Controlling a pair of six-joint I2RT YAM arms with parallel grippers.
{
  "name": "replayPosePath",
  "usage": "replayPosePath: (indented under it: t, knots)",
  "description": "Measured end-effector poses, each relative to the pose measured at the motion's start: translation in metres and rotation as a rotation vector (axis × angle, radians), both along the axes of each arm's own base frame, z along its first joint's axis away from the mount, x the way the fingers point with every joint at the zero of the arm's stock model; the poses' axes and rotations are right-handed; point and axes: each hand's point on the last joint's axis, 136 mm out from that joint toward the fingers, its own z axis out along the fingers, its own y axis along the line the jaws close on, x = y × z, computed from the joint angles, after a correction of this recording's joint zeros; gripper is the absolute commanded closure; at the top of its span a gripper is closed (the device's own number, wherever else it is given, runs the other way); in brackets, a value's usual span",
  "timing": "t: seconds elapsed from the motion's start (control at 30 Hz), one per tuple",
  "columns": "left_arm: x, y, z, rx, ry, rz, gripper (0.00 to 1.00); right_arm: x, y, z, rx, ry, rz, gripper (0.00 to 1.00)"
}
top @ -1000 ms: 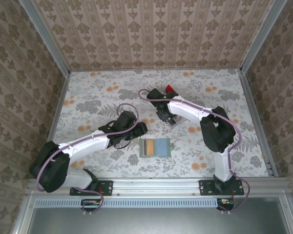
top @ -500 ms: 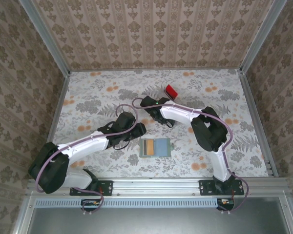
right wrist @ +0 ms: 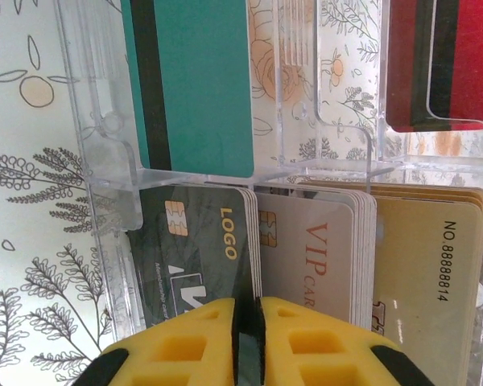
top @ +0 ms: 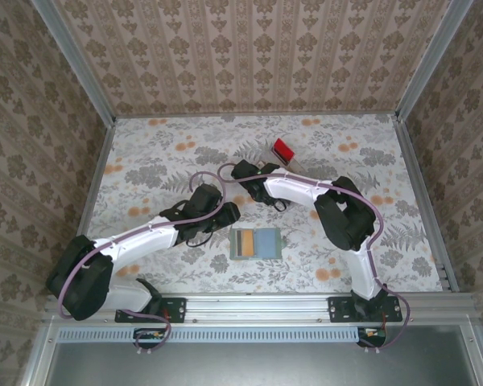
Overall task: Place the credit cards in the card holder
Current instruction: Pick up the credit card from the storage box.
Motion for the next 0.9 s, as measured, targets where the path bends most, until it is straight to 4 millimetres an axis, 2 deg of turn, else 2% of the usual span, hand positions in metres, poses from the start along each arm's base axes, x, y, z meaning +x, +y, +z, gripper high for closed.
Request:
replayPosePath:
  t: [0.23, 0.63, 0.73, 0.9]
  knots:
    - [0.000, 0.000, 0.000, 0.000, 0.000, 0.000, 0.38, -0.001, -0.001, 0.007, 0.010, -0.011, 0.000, 0.97]
    - [0.000, 0.000, 0.000, 0.000, 0.000, 0.000, 0.38, -0.006, -0.002, 0.030, 0.092, -0.020, -0.012, 1.00]
    - [0.000, 0.000, 0.000, 0.000, 0.000, -0.001, 0.38, -0.012, 0.000, 0.040, 0.172, -0.004, -0.024, 1.00]
    - [-0.001, -0.001, 0.001, -0.005, 0.001, -0.004, 0.38, -0.023, 0.006, 0.072, 0.361, -0.017, -0.050, 1.00]
